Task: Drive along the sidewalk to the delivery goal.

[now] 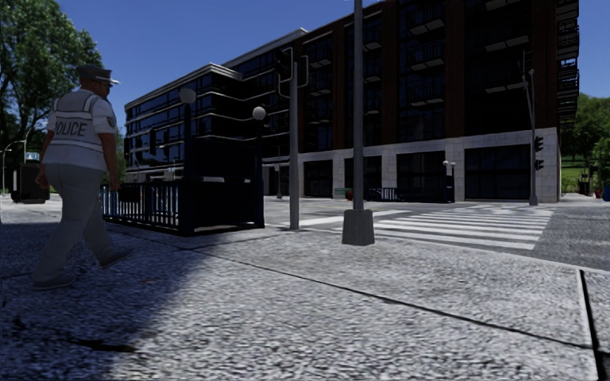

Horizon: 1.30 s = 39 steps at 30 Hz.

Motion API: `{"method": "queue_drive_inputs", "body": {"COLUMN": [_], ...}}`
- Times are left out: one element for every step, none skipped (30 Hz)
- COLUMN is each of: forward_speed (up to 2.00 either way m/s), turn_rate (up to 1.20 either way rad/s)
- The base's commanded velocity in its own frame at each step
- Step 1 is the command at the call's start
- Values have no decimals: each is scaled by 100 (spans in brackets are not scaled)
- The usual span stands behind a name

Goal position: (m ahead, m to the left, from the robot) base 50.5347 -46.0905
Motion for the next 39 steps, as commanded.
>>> {"method": "queue_drive_inputs", "body": {"forward_speed": [200,200,200,200,200,200,200,200,200,200,200,200,200,200,200,200,200,200,200,200,200,200,200,200,200,200,200,200,200,200,200,200,200,200,200,200,200,200,200], "turn_rate": [-67,-67,-67,-67,-67,-67,-67,-67,-67,-67,-67,-67,-67,-67,-64,-61,-61,-61,-61,-61,-61,-61,-61,-61,-61,-61,-59,-57,-57,-48,-30,0,0,0,0,0,0,0,0]}}
